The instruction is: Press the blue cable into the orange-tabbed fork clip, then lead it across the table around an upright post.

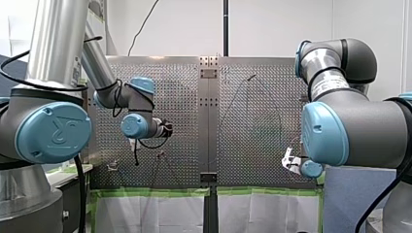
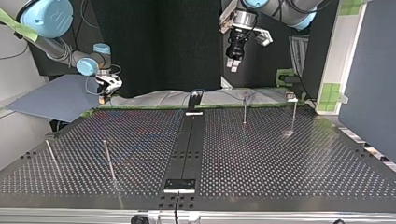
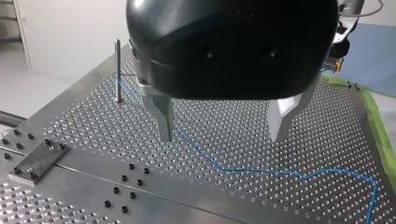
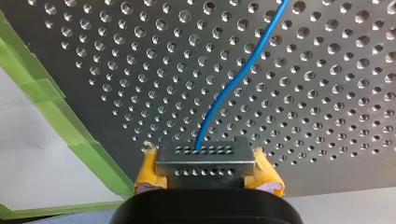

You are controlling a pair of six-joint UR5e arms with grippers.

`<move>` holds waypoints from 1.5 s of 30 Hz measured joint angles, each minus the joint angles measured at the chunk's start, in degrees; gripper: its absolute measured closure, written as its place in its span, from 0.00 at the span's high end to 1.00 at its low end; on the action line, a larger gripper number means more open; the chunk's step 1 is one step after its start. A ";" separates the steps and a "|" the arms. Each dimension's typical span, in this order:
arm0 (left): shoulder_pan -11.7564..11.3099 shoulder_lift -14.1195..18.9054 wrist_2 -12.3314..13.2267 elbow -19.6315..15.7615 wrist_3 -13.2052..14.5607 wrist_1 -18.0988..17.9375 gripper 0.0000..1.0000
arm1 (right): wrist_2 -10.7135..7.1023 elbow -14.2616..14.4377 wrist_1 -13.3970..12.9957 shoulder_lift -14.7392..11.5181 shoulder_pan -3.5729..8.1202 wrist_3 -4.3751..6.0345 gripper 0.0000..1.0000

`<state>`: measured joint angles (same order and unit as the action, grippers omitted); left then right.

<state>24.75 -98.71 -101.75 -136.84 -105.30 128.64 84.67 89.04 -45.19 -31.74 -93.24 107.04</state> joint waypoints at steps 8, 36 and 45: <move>-0.48 0.01 0.99 -0.24 2.61 -3.81 1.00 | -0.01 0.02 0.08 -0.37 -0.27 -1.08 0.00; -0.74 -0.02 1.25 -0.25 4.41 -5.96 1.00 | -0.03 0.04 0.09 -0.48 -0.50 -1.55 0.00; -0.74 -0.01 1.25 -0.24 4.41 -5.96 1.00 | -0.03 0.04 0.09 -0.48 -0.50 -1.55 0.00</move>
<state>24.02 -98.73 -100.50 -137.09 -100.89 122.68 84.65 89.08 -45.09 -32.22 -93.74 105.49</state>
